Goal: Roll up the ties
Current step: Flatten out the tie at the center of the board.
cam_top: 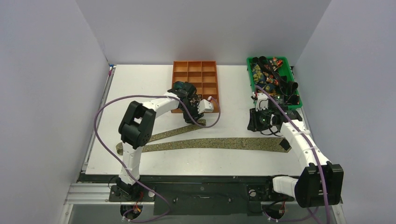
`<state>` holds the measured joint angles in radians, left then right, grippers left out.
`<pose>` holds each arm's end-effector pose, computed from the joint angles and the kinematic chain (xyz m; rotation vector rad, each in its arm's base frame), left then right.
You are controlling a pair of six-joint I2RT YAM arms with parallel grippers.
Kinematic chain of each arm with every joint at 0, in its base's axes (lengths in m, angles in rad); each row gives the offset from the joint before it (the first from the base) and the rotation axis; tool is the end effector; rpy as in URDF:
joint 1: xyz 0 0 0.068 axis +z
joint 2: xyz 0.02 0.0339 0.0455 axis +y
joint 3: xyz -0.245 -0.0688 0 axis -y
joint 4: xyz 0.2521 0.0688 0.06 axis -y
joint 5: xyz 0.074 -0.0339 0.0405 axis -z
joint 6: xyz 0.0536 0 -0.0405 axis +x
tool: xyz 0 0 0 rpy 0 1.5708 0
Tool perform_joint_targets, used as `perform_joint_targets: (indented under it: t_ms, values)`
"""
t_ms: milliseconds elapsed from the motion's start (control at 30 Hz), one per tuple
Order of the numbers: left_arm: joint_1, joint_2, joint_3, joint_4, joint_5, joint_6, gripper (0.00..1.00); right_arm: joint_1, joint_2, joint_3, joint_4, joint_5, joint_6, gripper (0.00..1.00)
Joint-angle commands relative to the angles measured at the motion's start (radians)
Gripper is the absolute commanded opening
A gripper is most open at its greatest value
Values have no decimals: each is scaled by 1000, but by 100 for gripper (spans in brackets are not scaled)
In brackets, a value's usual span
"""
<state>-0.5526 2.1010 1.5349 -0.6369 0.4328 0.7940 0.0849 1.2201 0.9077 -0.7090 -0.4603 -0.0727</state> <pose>0.3567 -0.2464 0.1258 1.7570 2.0270 -0.5249 0.2549 0.0456 0.2191 -0.3664 2.5138 0.5983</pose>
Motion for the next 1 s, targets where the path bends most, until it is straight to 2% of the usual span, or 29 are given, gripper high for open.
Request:
perform_joint_targets:
  t_ms: [0, 133, 200, 300, 367, 533, 633, 700, 733, 800, 833, 900, 933, 967]
  values:
    - [-18, 26, 66, -85, -32, 78, 25, -25, -50, 4, -22, 8, -32, 22]
    - [-19, -14, 74, -180, -34, 130, 6, -38, -75, 2, -43, 10, -49, 22]
    - [-24, -68, 73, -214, -44, 152, 1, -39, -89, 0, -51, 11, -51, 22]
    - [-47, -154, 67, -266, -91, 231, 0, -41, -108, -3, -58, 14, -53, 21]
    - [-86, -223, 51, -289, -175, 272, 0, -42, -115, -3, -61, 20, -55, 21]
    - [-262, -269, -41, -230, -433, 347, 0, -64, -124, 1, -78, 35, -63, 21]
    - [-388, -232, -42, -152, -498, 355, 2, -95, -125, 4, -85, 36, -69, 22]
    - [-465, -186, 0, -117, -512, 336, 12, -142, -118, 9, -91, 31, -79, 24]
    - [-487, -169, 19, -101, -515, 323, 27, -174, -110, 12, -95, 22, -87, 24]
    - [-535, -128, 80, -88, -496, 262, 43, -215, -101, 23, -111, 24, -122, 27]
    - [-542, -125, 112, -79, -455, 218, 45, -227, -98, 28, -121, 24, -147, 29]
    - [-529, -153, 131, -53, -355, 141, 57, -260, -96, 34, -138, 22, -182, 30]
    - [-521, -168, 132, -49, -321, 121, 58, -275, -94, 34, -143, 22, -191, 30]
    - [-500, -207, 119, -27, -247, 84, 72, -280, -93, 36, -156, 19, -208, 30]
